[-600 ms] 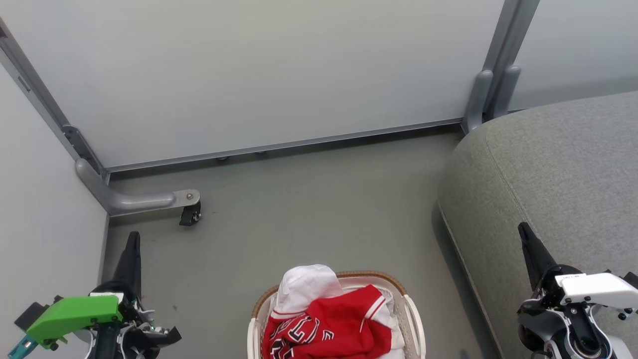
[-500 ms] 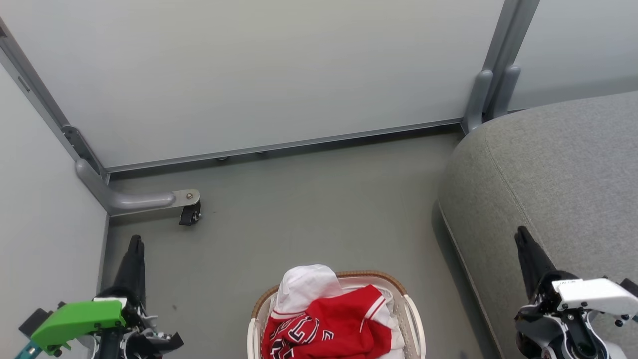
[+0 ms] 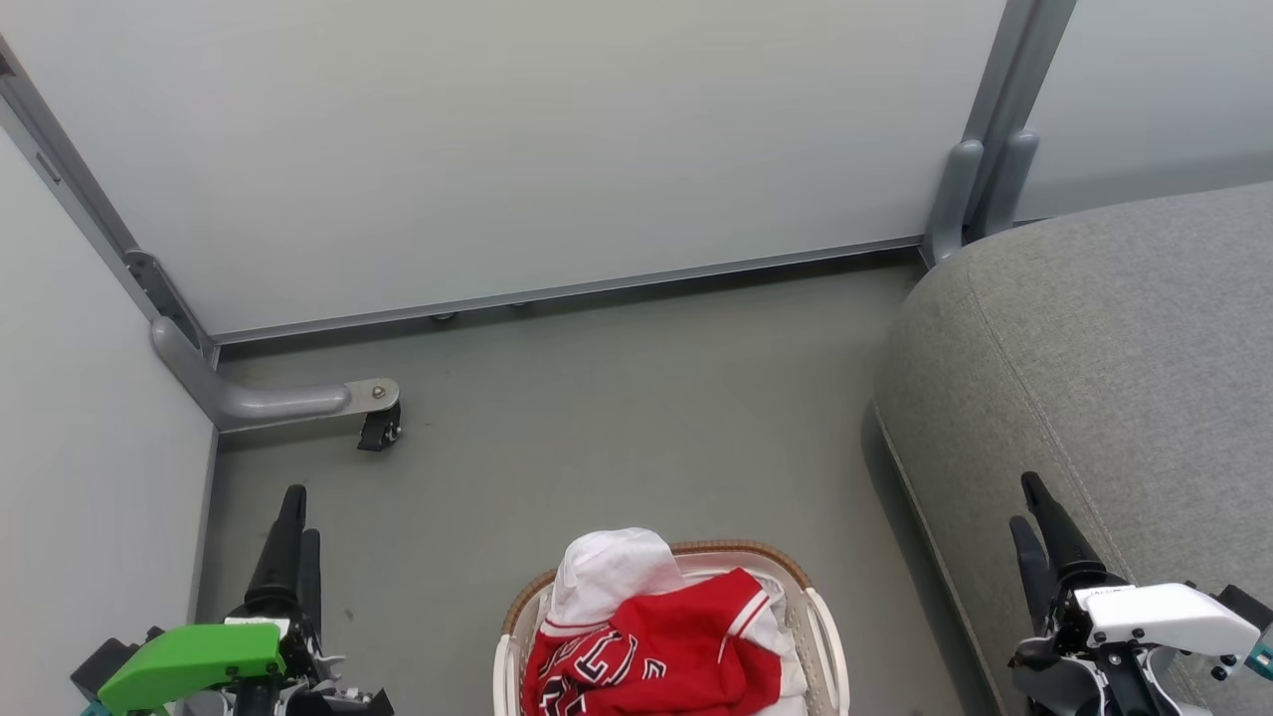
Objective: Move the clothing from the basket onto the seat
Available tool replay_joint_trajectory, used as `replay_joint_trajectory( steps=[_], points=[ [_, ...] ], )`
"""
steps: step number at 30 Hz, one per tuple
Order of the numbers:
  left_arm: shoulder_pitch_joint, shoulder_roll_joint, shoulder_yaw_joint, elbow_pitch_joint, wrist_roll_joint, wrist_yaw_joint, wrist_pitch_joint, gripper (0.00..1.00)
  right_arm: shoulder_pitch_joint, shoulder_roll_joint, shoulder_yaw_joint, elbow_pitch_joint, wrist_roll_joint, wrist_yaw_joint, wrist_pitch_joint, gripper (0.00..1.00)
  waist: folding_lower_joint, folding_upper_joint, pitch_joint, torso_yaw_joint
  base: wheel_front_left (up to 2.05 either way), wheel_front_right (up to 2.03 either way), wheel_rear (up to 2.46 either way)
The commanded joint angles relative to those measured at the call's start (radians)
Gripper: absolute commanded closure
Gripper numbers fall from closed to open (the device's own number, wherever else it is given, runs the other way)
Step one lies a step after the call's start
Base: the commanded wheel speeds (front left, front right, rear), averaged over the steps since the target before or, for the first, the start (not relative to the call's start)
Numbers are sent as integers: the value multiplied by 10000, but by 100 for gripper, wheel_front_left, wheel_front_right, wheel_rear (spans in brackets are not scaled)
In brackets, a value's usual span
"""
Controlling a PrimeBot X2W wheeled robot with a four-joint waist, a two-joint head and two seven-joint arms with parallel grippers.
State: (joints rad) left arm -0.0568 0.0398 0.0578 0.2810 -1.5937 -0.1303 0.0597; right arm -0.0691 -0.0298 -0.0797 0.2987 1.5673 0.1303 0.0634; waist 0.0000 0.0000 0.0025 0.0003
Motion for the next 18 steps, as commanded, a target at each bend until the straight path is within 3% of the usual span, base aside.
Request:
replay_joint_trajectory(
  steps=[1,18],
  points=[
    [-66,40,-89,-239,245,-2,-113,0,-55,-84,34,-116,-239,1,-140,0,0,0,-1,2,0,0,0],
    [-95,61,-380,-1048,2887,259,-826,0,19,-121,55,-1004,-3909,2,-858,0,0,0,10,45,0,0,0]
  ],
)
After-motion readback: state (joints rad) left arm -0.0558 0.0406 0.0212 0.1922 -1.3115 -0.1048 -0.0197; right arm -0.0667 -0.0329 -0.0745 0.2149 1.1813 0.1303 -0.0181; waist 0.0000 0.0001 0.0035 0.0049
